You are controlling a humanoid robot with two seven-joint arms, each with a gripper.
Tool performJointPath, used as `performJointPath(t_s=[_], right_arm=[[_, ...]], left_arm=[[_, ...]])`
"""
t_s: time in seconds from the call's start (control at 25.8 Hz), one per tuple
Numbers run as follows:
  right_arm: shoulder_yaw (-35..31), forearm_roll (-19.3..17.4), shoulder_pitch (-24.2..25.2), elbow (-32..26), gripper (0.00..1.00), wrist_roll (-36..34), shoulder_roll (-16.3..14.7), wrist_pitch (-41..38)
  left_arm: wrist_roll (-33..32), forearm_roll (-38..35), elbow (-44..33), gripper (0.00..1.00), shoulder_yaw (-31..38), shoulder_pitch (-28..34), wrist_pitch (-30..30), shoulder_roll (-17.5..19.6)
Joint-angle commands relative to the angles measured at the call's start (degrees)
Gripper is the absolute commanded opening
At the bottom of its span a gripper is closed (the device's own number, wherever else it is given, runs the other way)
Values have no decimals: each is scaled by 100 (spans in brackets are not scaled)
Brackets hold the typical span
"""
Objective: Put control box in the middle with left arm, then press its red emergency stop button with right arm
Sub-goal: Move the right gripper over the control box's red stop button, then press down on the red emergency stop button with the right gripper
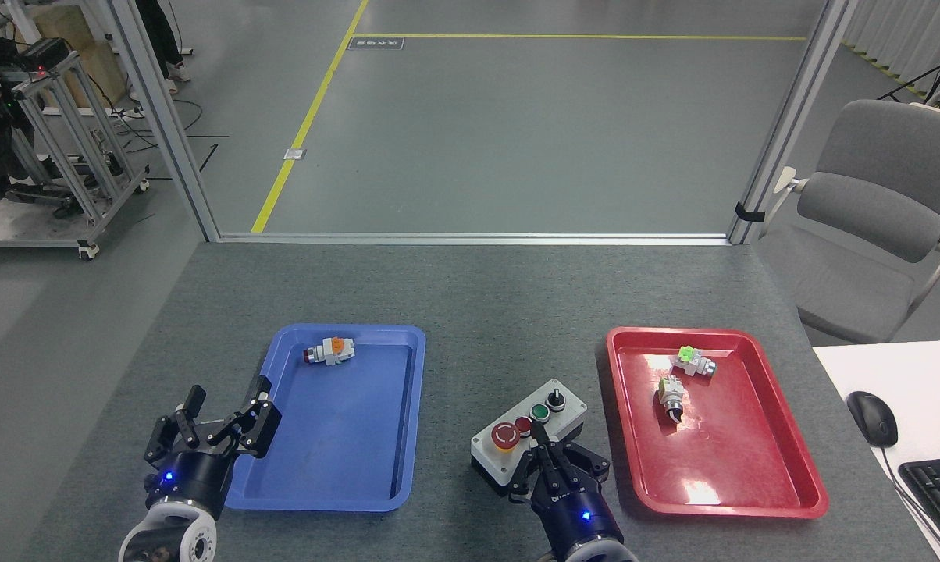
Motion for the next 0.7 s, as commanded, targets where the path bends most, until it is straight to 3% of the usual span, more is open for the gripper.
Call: performJointPath(t_s=[0.0,0.12,0.23,0.43,0.66], right_arm=[[142,9,-151,196,0,-3,70,143],[159,18,-187,346,0,-3,87,187],[159,18,-195,469,0,-3,87,187],[177,27,-248,856,0,5,96,231],[194,18,-266,777,0,5,96,284]], left_arm=[[193,2,-21,99,-176,248,55,-304],[263,-270,-3,99,-211,257,161,-647],[219,-631,6,99,-220,248,205,-673],[219,-534,-3,99,-211,248,187,-717],[219,-534,-3,99,-211,248,187,-717]])
